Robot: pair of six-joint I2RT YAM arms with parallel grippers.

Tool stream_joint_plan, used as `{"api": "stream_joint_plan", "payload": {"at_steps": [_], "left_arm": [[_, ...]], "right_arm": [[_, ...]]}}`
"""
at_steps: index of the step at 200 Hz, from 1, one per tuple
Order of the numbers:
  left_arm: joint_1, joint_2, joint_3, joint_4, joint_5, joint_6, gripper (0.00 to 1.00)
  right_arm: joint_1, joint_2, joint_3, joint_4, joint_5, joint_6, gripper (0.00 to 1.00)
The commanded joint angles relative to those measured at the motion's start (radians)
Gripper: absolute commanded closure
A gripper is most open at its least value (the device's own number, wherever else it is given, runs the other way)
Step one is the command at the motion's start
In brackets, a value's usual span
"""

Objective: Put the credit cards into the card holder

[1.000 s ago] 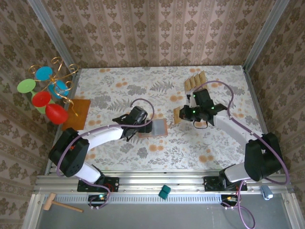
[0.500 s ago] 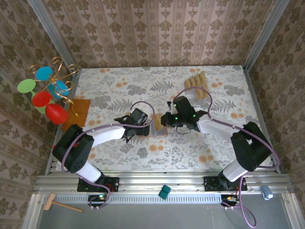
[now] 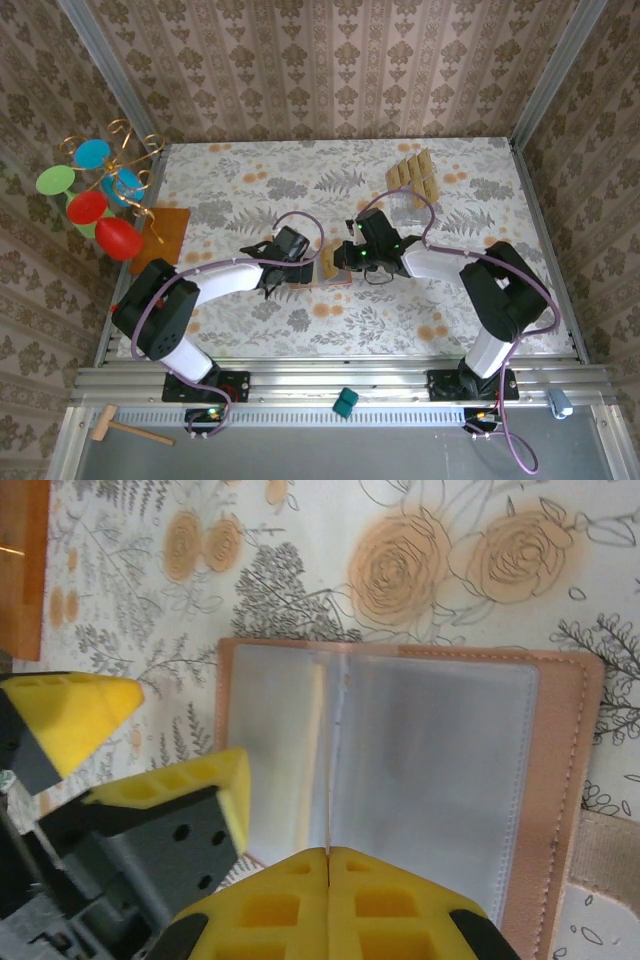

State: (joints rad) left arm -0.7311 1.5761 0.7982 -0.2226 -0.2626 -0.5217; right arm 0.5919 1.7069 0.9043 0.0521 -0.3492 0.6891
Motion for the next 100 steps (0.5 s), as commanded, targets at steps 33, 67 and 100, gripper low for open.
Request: {"api": "stream_joint_plan", "payload": {"at_steps": [33, 67, 100], "left_arm": [[0.007, 0.003, -0.031, 0.028, -0.003, 0.012, 0.00], [0.006, -0.009, -0.069, 0.031, -0.012, 0.002, 0.00], [0.014, -0.031, -0.108, 0.032, -0.018, -0.004, 0.00]], "right_arm": [[0.002, 0.025, -0.032, 0.038, 0.003, 0.013, 1.00], [-0.001, 0.023, -0.039, 0.042, 0.006, 0.014, 1.00], [-0.007, 0.016, -0.050, 0.043, 0.010, 0.015, 1.00]]}}
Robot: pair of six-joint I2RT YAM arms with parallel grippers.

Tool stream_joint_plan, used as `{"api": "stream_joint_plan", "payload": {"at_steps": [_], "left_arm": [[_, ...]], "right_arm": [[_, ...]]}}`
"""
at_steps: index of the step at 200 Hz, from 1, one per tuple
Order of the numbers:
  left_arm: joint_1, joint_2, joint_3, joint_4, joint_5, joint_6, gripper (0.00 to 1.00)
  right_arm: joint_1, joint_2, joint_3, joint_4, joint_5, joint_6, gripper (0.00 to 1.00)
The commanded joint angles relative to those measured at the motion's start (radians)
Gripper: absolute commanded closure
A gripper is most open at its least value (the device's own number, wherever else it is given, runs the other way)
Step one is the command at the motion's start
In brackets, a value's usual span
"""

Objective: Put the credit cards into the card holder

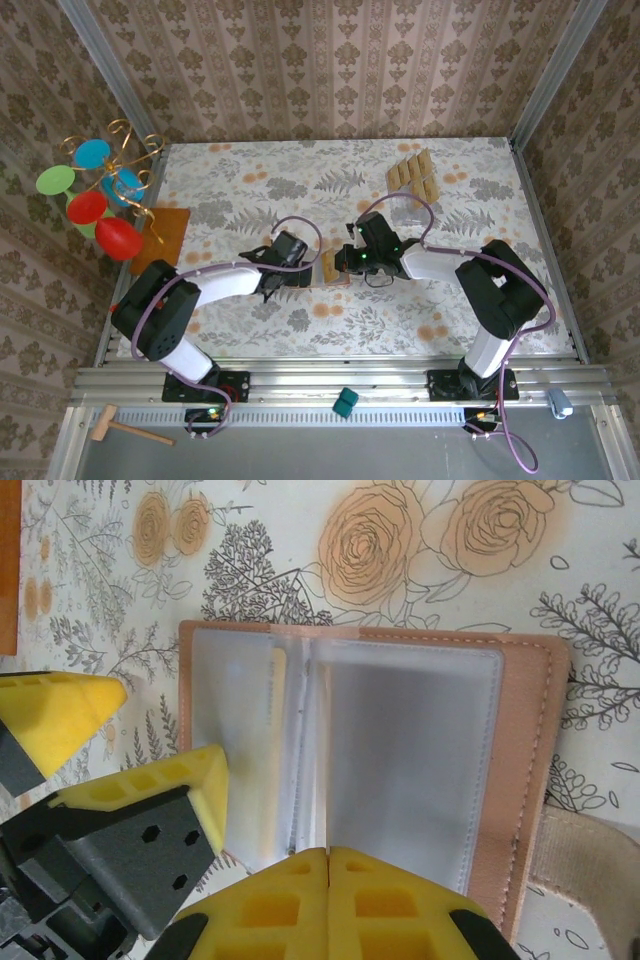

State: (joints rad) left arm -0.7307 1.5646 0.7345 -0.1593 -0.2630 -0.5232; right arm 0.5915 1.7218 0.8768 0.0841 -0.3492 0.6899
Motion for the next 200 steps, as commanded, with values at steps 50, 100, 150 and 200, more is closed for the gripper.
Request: {"api": "stream_joint_plan", "payload": {"at_steps": [50, 100, 150, 200], "left_arm": [[0.030, -0.053, -0.078, -0.022, -0.015, -0.004, 0.00], [0.045, -0.081, -0.092, -0.020, -0.005, 0.003, 0.00], [0.050, -0.113, -0.094, -0.025, 0.002, 0.008, 0.00], [0.055, -0.126, -0.106, -0.031, 0.003, 0.010, 0.00]], "right_arm": [[-0.022, 0.004, -0.044, 0.021, 0.013, 0.019, 1.00], [-0.024, 0.017, -0.055, 0.032, 0.015, 0.026, 1.00], [-0.024, 0.008, -0.042, 0.027, 0.002, 0.033, 1.00], [-0.024, -0.035, 0.007, -0.016, -0.011, 0.023, 1.00]]}}
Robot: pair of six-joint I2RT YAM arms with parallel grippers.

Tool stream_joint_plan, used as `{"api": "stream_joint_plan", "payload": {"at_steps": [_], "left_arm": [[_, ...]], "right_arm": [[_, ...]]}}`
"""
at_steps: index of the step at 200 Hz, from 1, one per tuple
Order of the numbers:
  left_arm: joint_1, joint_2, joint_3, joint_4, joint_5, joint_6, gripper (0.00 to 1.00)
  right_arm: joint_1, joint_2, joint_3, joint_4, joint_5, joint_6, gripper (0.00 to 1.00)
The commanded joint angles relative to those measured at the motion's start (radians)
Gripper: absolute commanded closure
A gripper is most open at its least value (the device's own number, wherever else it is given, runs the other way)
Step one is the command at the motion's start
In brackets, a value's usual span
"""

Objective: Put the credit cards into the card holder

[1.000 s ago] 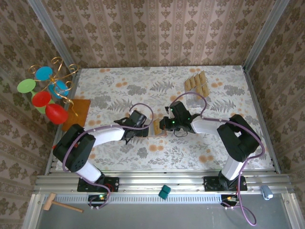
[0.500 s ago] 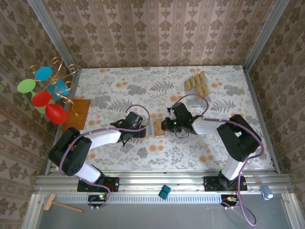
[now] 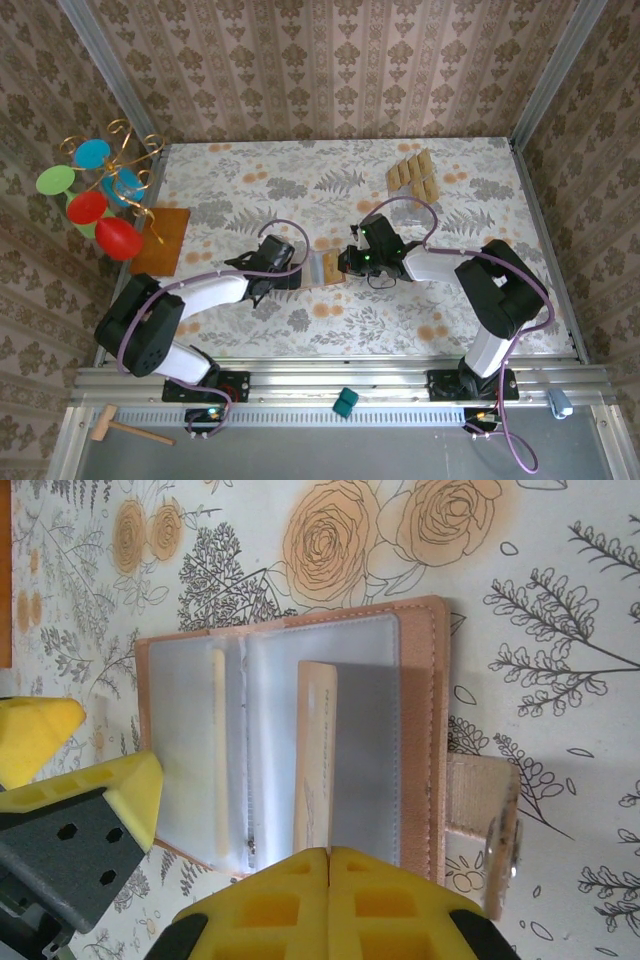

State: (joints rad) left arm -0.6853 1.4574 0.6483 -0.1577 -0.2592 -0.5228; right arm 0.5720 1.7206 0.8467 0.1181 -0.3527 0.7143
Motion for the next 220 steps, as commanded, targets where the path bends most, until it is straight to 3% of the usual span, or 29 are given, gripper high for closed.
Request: {"api": "stream_joint_plan", "payload": {"at_steps": [1, 58, 172, 220], "left_arm": [[0.009, -0.019, -0.021, -0.031, -0.001, 0.008, 0.00], [0.010, -0.017, -0.044, -0.020, -0.007, -0.005, 0.00], [0.018, -0.009, -0.055, -0.021, -0.018, -0.013, 0.00], [0.018, -0.009, -0.046, -0.026, -0.017, -0.009, 0.00]], "right_arm": [[-0.004, -0.034, 0.039, -0.051, -0.008, -0.001, 1.00], [-0.002, -0.044, 0.068, -0.030, -0.033, 0.008, 1.00], [0.000, 0.073, -0.036, 0.353, -0.136, 0.078, 1.00], [0.000, 0.109, -0.052, 0.432, -0.156, 0.086, 1.00]]}}
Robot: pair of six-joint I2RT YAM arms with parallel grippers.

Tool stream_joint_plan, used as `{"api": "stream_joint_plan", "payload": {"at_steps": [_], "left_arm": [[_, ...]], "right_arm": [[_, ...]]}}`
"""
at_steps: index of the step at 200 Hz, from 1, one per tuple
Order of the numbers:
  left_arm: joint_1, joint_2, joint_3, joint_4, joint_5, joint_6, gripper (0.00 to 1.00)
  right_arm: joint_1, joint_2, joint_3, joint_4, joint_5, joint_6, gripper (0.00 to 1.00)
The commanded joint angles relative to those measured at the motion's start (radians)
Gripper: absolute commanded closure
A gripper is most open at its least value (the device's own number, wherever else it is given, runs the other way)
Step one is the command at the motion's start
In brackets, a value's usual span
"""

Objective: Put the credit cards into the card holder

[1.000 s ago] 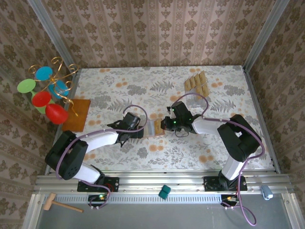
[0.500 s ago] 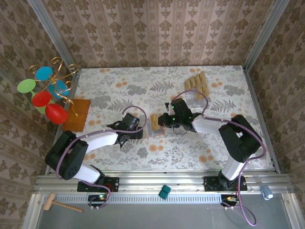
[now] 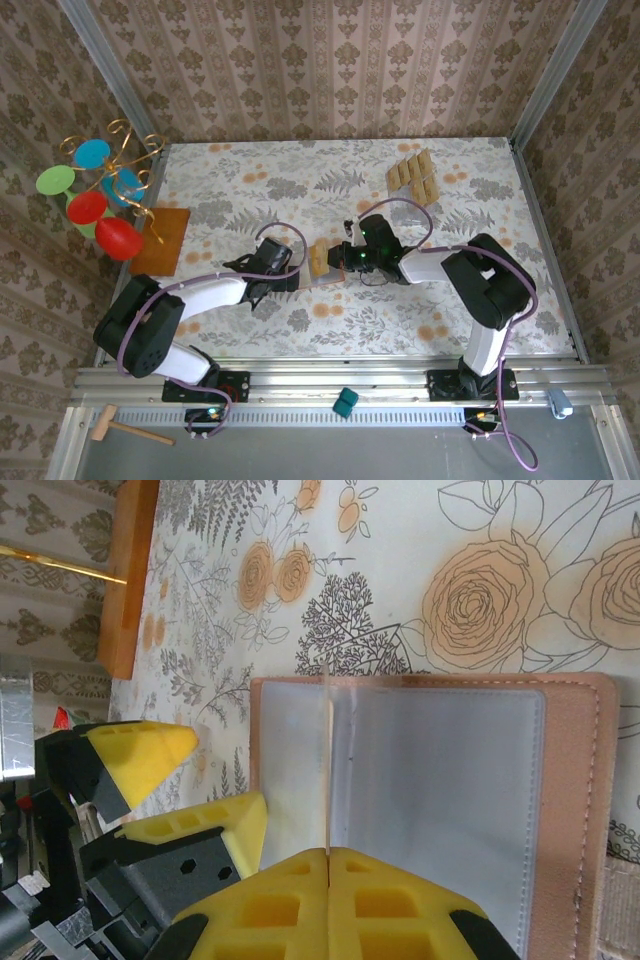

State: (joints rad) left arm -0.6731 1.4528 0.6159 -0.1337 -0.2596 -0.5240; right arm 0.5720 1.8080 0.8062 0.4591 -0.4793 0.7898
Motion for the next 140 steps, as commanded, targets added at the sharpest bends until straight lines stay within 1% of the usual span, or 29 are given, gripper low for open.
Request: {"api": "stream_joint_plan", "payload": {"at_steps": [1, 140], "left_arm": [[0.006, -0.004, -0.013, -0.050, -0.018, -0.008, 0.00], [0.006, -0.003, -0.010, -0.055, -0.018, -0.003, 0.00]], "right_arm": [[0.000, 0.023, -0.011, 0.092, -0.031, 0.011, 1.00], [-0.001, 0.102, -0.052, 0.163, -0.040, 0.027, 1.00]]}}
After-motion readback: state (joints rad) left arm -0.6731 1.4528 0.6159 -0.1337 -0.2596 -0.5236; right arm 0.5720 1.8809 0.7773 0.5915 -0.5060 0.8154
